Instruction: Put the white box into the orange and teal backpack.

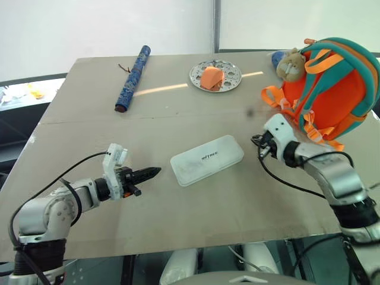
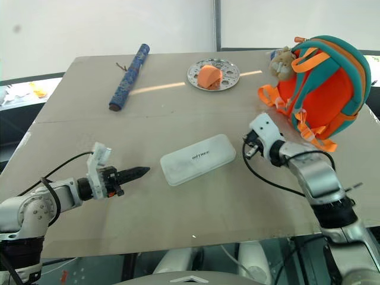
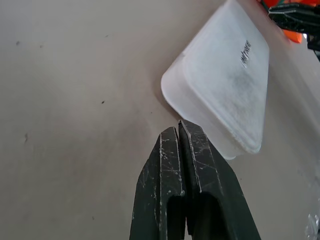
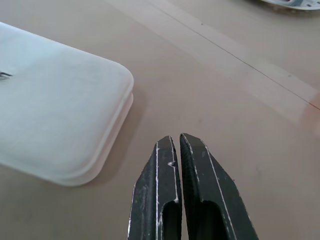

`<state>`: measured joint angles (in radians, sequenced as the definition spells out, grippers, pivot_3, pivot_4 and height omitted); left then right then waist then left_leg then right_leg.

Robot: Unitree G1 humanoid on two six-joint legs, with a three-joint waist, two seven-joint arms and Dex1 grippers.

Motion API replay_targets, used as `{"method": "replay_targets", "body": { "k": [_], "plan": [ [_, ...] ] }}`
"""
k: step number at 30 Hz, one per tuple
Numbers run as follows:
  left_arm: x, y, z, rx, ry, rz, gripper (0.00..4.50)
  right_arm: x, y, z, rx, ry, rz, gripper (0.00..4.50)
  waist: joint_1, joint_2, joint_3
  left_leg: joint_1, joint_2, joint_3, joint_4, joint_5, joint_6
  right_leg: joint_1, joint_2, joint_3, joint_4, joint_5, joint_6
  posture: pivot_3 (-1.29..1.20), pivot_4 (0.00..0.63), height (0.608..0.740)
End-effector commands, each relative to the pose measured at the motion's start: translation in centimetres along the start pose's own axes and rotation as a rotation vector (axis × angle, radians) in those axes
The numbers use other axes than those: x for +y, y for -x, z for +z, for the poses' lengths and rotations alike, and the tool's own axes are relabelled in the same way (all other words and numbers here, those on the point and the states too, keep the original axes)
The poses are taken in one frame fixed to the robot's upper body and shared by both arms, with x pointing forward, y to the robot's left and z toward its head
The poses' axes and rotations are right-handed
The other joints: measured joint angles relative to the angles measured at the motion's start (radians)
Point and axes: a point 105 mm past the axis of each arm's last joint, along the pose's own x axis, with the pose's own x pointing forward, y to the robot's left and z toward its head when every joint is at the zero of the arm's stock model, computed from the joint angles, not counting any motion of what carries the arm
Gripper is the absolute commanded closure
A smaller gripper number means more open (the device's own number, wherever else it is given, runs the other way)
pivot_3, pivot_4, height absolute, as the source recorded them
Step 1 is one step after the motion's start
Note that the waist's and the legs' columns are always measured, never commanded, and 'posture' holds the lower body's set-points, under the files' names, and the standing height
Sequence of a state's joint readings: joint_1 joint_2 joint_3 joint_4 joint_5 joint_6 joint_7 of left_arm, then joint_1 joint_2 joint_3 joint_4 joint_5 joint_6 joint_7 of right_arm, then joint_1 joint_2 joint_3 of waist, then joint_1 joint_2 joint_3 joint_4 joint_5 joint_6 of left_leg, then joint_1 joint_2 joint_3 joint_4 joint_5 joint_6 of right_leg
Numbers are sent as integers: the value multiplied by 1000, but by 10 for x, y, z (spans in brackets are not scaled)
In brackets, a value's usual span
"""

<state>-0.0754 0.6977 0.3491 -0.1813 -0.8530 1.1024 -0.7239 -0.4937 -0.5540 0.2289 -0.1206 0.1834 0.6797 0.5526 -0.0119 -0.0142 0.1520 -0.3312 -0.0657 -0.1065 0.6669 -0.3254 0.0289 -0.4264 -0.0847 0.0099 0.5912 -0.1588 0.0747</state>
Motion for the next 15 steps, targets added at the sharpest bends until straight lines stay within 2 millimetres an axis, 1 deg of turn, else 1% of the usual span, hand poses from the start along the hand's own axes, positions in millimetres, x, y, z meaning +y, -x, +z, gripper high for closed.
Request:
{"method": "replay_targets", "body": {
  "k": [1,2,3,6,7,8,9,10,11,12,15],
  "plan": [
    [-2,4,1,-2,85,6,4072,-5,-11,3,1,83,1,4500,-2,0,0,0,0,0,0,0,0,0,0,0,0,0,0,0,150,733],
    [-7,4,-5,27,117,-19,3906,-3,-14,2,4,87,20,4500,-2,0,0,-1,-1,1,0,0,0,-1,0,1,0,0,0,0,150,733],
    [-12,3,-8,47,136,-34,3562,-2,-15,2,4,87,33,4500,-2,0,0,-2,0,1,0,0,0,-3,0,1,0,0,0,0,150,733],
    [-22,0,-12,45,240,-94,2310,1,-18,1,4,126,55,4500,-2,0,-1,-12,0,0,1,0,-1,-12,0,0,1,0,0,0,150,733],
    [-25,0,-15,53,274,-112,1816,1,-18,2,1,128,60,4500,-2,0,-1,-15,-1,-1,2,0,-1,-15,-1,0,2,1,0,0,150,733],
    [-28,0,-17,63,301,-126,1347,2,-19,3,-3,130,65,4500,-2,0,-1,-15,-1,-1,2,0,-1,-16,-1,0,2,1,0,0,150,733],
    [-31,0,-20,64,328,-151,1089,3,-20,4,-5,132,69,4500,-3,0,-1,-16,-1,0,2,0,-1,-16,-1,0,2,1,0,0,150,733],
    [-33,0,-20,57,350,-165,596,4,-21,4,-6,138,73,4500,-3,0,-1,-16,-1,0,2,0,-1,-16,-1,0,2,1,0,0,150,733],
    [-34,-2,-21,52,365,-172,502,5,-22,4,-6,145,81,4500,-4,0,-1,-16,-1,0,2,0,-1,-16,-1,0,2,1,0,0,150,733],
    [-35,-2,-21,49,374,-174,502,6,-22,4,-6,150,86,4500,-3,0,-1,-15,-1,0,2,0,-1,-16,-1,0,2,1,-1,0,150,733],
    [-38,-16,-28,62,386,-156,502,14,-24,5,-13,163,118,4500,0,0,-2,-15,-1,0,2,0,-1,-16,-1,1,2,1,-1,0,150,733]
  ]
}}
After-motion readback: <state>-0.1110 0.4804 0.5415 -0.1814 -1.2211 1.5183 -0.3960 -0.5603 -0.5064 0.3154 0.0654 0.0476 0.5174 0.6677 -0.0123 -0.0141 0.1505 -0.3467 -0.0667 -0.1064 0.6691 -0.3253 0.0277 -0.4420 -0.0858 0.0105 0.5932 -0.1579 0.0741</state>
